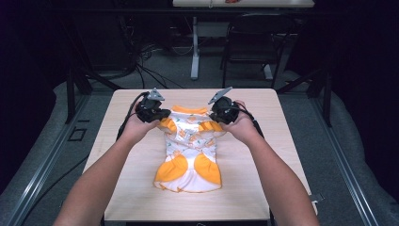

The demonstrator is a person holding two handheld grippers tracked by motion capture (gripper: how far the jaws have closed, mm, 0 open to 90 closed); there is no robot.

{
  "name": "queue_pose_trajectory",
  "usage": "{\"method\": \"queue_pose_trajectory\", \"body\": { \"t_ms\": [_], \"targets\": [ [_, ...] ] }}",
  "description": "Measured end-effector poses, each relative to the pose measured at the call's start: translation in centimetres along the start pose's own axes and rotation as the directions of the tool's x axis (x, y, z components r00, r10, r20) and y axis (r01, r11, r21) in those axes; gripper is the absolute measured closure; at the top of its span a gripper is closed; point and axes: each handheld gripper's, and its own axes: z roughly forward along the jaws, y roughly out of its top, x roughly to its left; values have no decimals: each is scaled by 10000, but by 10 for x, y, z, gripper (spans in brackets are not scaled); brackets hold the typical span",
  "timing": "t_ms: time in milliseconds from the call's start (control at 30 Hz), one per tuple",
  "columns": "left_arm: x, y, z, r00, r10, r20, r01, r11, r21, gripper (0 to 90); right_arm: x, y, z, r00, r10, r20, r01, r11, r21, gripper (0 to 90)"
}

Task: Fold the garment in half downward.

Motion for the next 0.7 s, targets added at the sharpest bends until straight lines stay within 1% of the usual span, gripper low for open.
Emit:
{"method": "queue_pose_trajectory", "body": {
  "t_ms": [33,67,133,167,300,367,467,567,700],
  "targets": [
    [0,0,0,10000,13,-67,-13,10000,-40,885,0,1,-1,10000,-59,19,59,10000,19,896],
    [0,0,-1,10000,29,-55,-30,10000,-37,885,0,2,-1,10000,-20,38,20,10000,-76,896],
    [1,2,-3,10000,19,-89,-19,10000,-33,885,1,5,-4,9999,-92,106,93,9999,-106,896],
    [1,3,-4,9999,31,-118,-32,10000,-87,885,1,7,-5,9997,-161,157,162,9998,-70,896],
    [3,6,-11,9999,6,-135,-10,9995,-325,885,1,11,-10,9993,-242,292,248,9995,-210,896],
    [4,7,-13,9999,84,-124,-88,9994,-344,885,0,12,-12,9994,-215,271,222,9994,-276,896],
    [2,10,-15,9995,182,-269,-192,9991,-387,885,1,12,-13,9991,-232,353,243,9992,-311,896],
    [1,10,-16,9994,249,-241,-259,9987,-437,884,1,12,-14,9990,-246,384,261,9989,-394,896],
    [-5,7,-15,9986,504,-134,-510,9978,-414,884,4,10,-15,9972,-552,497,561,9982,-188,896]
  ]
}}
